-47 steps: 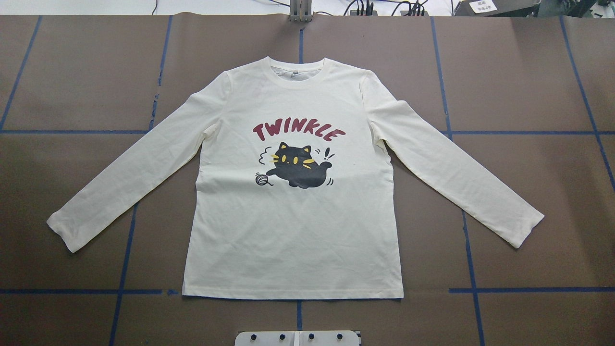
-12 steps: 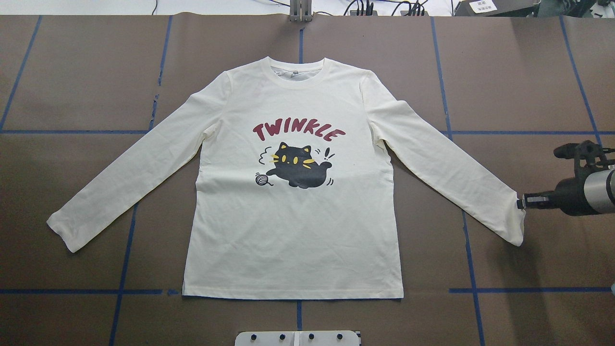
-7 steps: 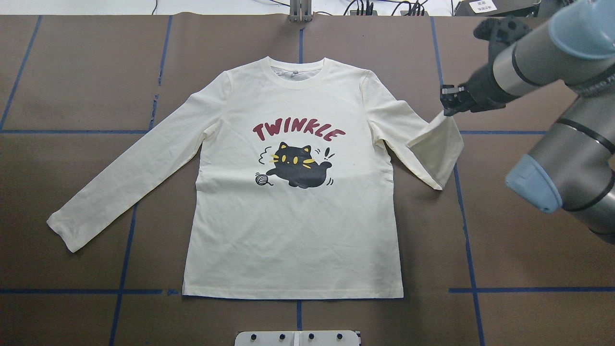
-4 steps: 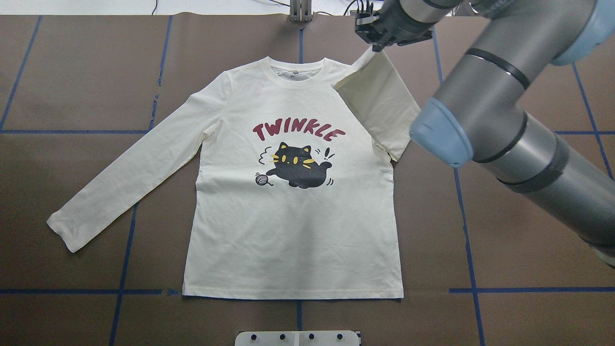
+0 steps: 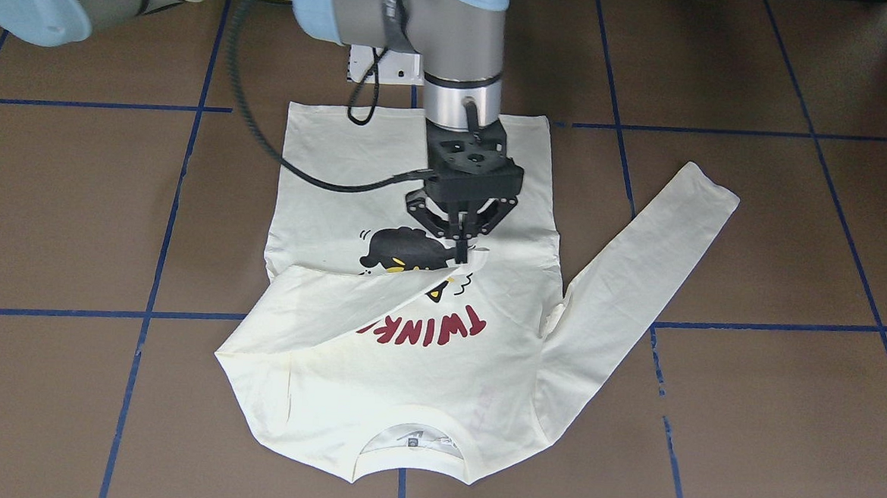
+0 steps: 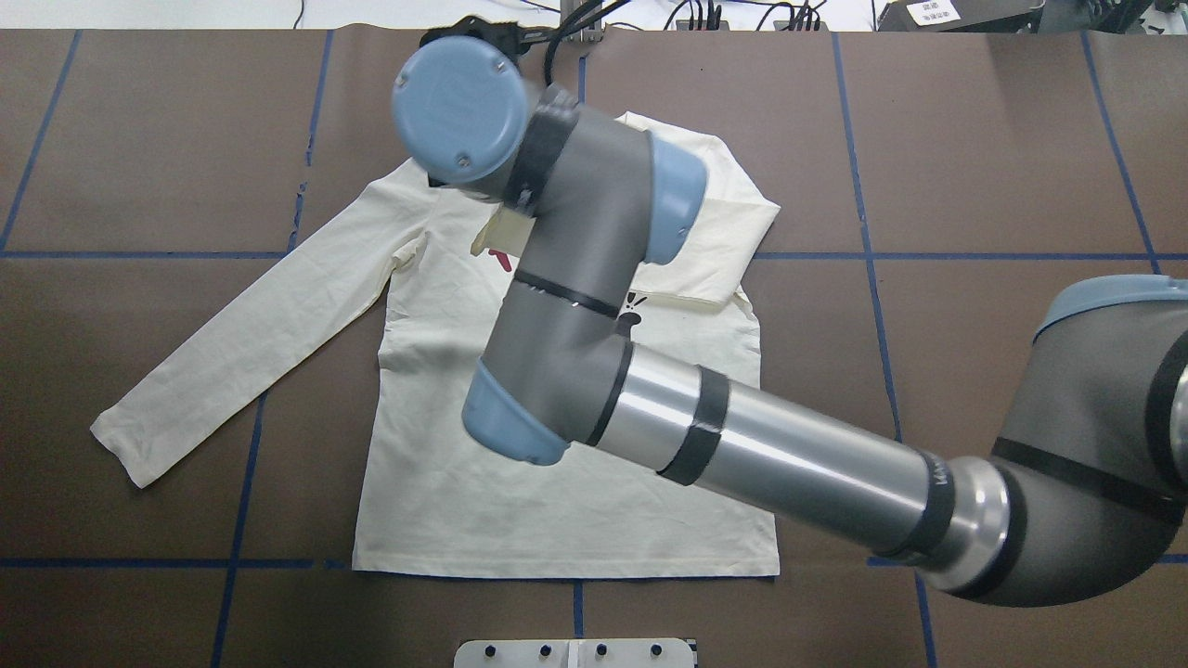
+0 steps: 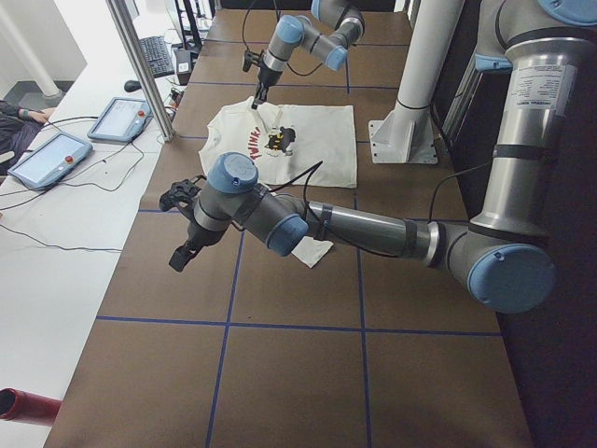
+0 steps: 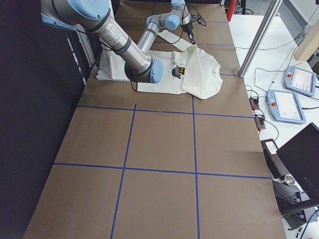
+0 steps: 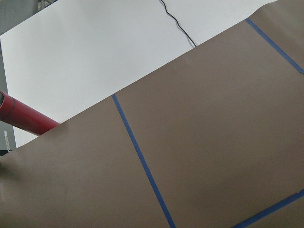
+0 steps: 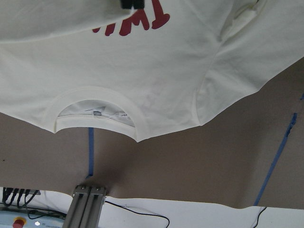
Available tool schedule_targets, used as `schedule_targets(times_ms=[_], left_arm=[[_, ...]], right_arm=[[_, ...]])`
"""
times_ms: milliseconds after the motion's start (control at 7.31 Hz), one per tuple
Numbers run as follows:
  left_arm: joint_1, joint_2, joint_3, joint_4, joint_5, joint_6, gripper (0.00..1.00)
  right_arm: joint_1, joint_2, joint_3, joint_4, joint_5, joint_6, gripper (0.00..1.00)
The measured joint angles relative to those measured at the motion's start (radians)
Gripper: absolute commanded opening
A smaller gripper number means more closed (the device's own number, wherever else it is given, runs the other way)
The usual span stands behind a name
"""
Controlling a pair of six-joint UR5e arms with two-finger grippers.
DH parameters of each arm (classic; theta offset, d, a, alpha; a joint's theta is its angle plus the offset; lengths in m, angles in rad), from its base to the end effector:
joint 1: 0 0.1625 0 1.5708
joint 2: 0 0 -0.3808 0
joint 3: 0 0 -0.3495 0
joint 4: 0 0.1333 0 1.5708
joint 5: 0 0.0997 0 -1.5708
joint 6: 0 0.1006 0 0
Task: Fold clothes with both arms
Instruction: 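Lift the sleeve with the right gripper and fold it across the shirt chest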
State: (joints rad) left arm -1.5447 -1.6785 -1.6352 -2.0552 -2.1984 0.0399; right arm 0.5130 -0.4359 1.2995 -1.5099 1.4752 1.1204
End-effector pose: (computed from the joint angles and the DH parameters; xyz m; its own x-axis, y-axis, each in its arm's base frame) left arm -0.0608 -0.5157 0.4849 0.7983 0.4107 -0.4404 -0.0526 0.7761 0.6284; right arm -0.5504 -0.4741 0.0383 0.7140 -0.0952 0.6937 -0.2712 0.8758 0.3993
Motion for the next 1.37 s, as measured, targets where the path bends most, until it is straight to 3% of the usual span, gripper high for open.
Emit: schedule_targets(times_ms=[137, 274, 410, 821, 1094, 1368], left_arm=[[0.0, 0.002, 0.002, 0.001, -0.001, 0.0, 1.0], [0.0, 0.003, 0.003, 0.001, -0.001, 0.001, 1.0], [0.0, 0.003, 0.003, 0.0, -0.001, 0.001, 1.0], [0.0, 0.0, 0.006, -0.005, -0.002, -0.009, 1.0], [0.016, -0.005, -0.005, -0.035, -0.016, -0.128, 1.0], [0.135, -0.001, -0.008, -0.123, -0.04, -0.221, 1.0]], right_arm=[[-0.039, 0.063, -0.134, 0.067, -0.049, 0.039, 0.21], [-0.056, 0.102, -0.21, 0.099, -0.069, 0.074, 0.74], [-0.062, 0.136, -0.266, 0.111, -0.077, 0.112, 1.0], [-0.045, 0.203, -0.356, 0.118, -0.041, 0.169, 1.0], [0.034, 0.203, -0.357, 0.105, 0.117, 0.154, 1.0], [0.137, 0.151, -0.287, 0.023, 0.28, 0.047, 1.0]])
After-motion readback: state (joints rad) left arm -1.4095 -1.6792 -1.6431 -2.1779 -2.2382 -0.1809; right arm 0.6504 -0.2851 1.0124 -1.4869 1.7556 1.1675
